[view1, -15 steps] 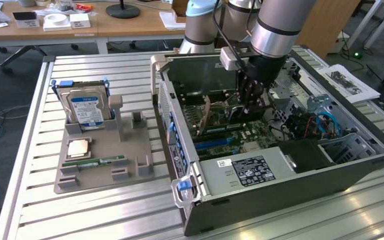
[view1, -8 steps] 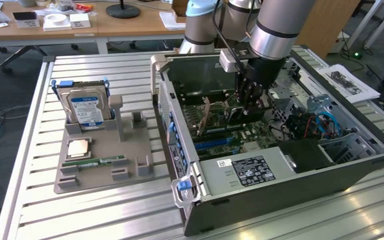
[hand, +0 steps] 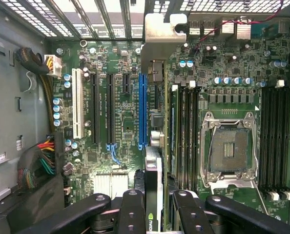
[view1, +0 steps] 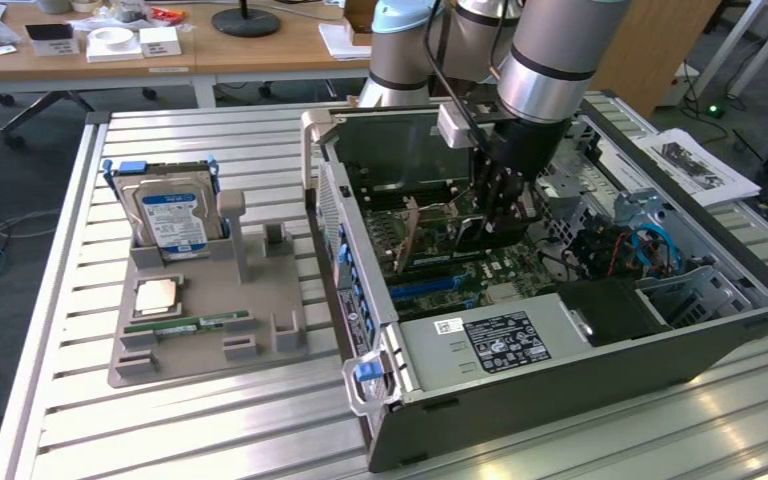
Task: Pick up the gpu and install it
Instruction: 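Insert the gpu into the slot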
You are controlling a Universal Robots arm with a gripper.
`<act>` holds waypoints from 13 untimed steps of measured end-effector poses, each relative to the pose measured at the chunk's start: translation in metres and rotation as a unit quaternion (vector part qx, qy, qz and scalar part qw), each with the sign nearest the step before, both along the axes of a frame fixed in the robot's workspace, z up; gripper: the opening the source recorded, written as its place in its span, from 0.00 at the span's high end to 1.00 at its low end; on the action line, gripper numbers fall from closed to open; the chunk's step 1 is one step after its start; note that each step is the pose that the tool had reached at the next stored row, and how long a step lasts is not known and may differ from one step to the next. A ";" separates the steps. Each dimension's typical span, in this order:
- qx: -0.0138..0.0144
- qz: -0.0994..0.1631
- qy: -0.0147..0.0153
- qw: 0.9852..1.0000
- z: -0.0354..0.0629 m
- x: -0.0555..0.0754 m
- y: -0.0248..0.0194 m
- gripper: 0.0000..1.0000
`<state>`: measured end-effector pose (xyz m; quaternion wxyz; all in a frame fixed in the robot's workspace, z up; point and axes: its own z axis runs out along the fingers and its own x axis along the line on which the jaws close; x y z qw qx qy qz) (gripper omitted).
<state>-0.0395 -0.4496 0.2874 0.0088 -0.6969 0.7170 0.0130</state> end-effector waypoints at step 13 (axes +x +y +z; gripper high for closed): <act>0.000 0.000 0.000 1.000 -0.0014 -0.001 0.0001 0.73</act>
